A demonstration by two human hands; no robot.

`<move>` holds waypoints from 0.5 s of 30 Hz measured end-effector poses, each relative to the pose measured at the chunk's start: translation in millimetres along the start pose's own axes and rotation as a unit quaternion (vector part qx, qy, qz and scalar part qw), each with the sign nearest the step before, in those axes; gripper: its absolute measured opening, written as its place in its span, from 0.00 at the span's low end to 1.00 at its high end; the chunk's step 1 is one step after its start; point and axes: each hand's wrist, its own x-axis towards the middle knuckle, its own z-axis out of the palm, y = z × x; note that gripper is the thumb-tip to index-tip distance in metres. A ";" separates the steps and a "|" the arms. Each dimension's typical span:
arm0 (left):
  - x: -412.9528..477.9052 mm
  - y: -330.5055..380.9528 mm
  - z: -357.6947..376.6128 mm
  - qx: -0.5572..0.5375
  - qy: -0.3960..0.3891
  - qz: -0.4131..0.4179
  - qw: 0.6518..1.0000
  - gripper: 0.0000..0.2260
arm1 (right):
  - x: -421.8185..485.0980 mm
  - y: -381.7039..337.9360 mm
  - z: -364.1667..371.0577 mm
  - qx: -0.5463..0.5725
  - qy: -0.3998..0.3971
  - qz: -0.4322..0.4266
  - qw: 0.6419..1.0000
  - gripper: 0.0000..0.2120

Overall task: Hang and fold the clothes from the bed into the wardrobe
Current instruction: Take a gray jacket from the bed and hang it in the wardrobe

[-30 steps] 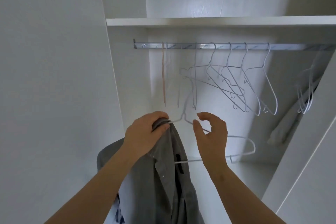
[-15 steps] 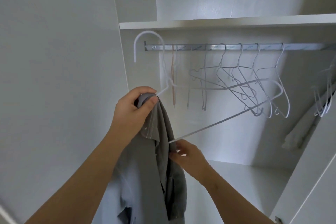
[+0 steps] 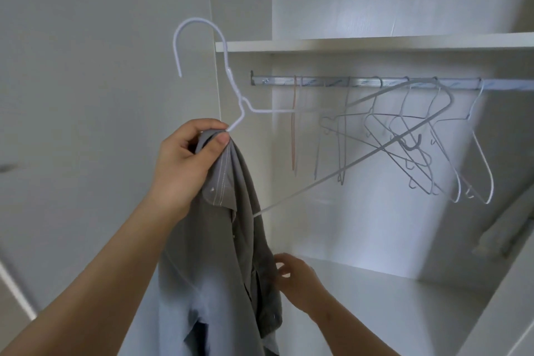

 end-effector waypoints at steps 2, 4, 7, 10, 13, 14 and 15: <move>0.8 1.7 -0.2 0.003 -0.001 0.008 1.000 0.10 | 1.2 -7.6 5.9 0.001 0.011 0.007 1.000 0.10; 2.0 3.2 -2.2 0.013 -0.001 0.017 1.000 0.10 | 4.1 -9.4 4.5 0.019 0.023 0.007 1.000 0.08; 4.8 3.3 -11.8 0.032 -0.004 0.023 0.999 0.10 | 6.8 -6.3 -11.2 0.093 0.081 0.000 0.992 0.08; 5.1 1.7 -24.2 0.064 -0.033 0.034 0.997 0.10 | 5.5 -3.9 -37.3 0.160 0.121 -0.017 0.979 0.09; 1.4 -0.9 -34.6 0.124 -0.076 0.053 0.988 0.10 | 3.5 0.5 -69.9 0.147 0.119 -0.051 0.981 0.08; -0.1 -2.0 -37.3 0.142 -0.087 0.056 0.985 0.10 | 2.3 2.3 -80.9 0.133 0.111 -0.062 0.983 0.08; -1.4 -3.1 -39.8 0.157 -0.095 0.059 0.981 0.10 | 1.3 3.7 -91.0 0.120 0.102 -0.070 0.985 0.08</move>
